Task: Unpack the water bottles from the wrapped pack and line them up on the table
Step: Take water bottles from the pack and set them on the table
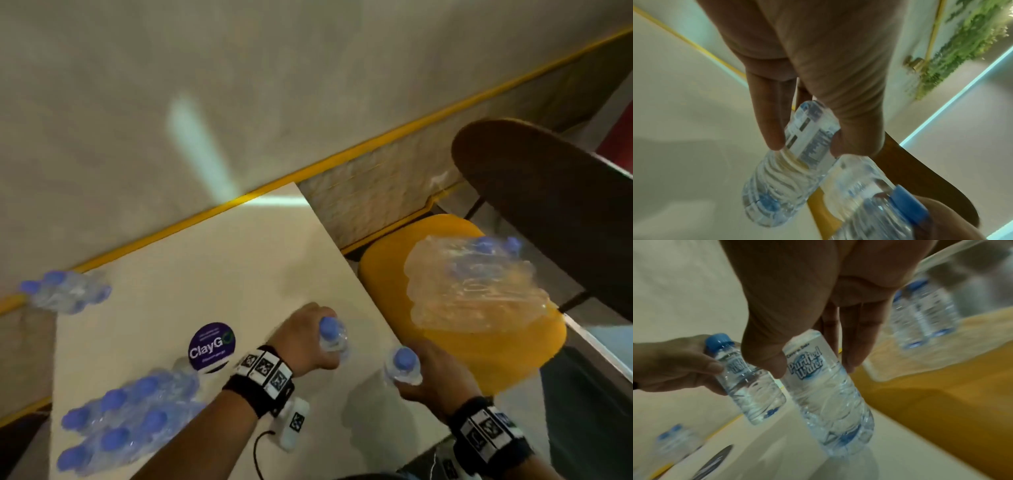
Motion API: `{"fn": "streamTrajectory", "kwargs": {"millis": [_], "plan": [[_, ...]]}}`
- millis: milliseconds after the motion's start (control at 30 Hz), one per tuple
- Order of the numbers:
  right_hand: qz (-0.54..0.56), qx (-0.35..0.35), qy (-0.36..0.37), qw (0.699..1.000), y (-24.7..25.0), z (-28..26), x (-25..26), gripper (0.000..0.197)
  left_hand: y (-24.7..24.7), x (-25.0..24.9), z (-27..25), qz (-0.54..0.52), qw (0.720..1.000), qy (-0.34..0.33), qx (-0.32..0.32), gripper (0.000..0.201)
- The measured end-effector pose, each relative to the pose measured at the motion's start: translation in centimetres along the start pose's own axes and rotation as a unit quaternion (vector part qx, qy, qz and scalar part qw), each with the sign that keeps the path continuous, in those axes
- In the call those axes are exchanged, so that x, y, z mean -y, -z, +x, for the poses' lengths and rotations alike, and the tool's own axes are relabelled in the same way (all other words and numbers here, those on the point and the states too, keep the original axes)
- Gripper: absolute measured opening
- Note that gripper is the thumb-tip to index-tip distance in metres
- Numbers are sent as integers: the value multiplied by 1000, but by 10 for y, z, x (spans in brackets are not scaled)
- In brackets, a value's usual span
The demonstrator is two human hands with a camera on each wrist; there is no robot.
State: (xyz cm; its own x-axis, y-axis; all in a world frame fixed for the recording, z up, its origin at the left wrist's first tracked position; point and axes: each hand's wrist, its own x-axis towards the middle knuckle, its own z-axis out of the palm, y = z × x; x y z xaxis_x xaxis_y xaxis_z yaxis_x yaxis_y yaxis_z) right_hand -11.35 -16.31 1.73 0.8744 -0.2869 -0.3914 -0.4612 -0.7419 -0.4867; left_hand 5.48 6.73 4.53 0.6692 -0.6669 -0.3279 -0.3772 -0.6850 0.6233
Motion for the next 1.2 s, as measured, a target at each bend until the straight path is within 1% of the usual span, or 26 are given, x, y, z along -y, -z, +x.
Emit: {"fn": "streamTrajectory", "kwargs": {"millis": [33,133,200,267,333,433,500,567,633,667,767,800,933,967,1100,1200], "plan": [[3,17,33,999,-6,-3,23,42,15,19,-18,17,999,26,-9,65],[1,86,111,990,-33,-3,89,52,53,75,-68,65,992,101,-45,67],[-21,125,150,980,-54,3,134,58,74,104,-97,85,985,138,-66,65],[-33,154,188,969,-76,8,177,55,90,128,-121,99,979,160,-76,60],[-31,182,205,961,-99,10,216,52,101,150,-139,106,975,176,-82,54],[-34,193,221,955,-129,10,263,46,105,181,-157,102,971,195,-89,54],[-44,200,230,951,-144,8,289,41,101,198,-163,76,972,206,-85,52],[-57,212,227,949,-158,7,309,32,97,209,-163,64,974,206,-73,44],[-77,201,222,951,-171,8,318,26,95,216,-160,59,976,200,-65,42],[-80,196,215,953,-178,9,318,28,94,218,-159,60,977,194,-65,44],[-65,185,191,962,-198,14,306,49,93,226,-155,72,980,176,-59,52],[-69,180,190,963,-204,17,302,47,92,228,-154,73,981,174,-54,53],[-73,174,190,963,-207,16,311,22,91,235,-152,80,983,161,-37,47],[-68,171,191,964,-206,14,313,22,91,236,-151,82,983,158,-34,45],[-28,151,197,968,-206,9,305,45,95,234,-150,98,983,152,-10,40],[-21,158,206,966,-200,6,306,47,96,230,-149,109,981,158,5,44]]}}
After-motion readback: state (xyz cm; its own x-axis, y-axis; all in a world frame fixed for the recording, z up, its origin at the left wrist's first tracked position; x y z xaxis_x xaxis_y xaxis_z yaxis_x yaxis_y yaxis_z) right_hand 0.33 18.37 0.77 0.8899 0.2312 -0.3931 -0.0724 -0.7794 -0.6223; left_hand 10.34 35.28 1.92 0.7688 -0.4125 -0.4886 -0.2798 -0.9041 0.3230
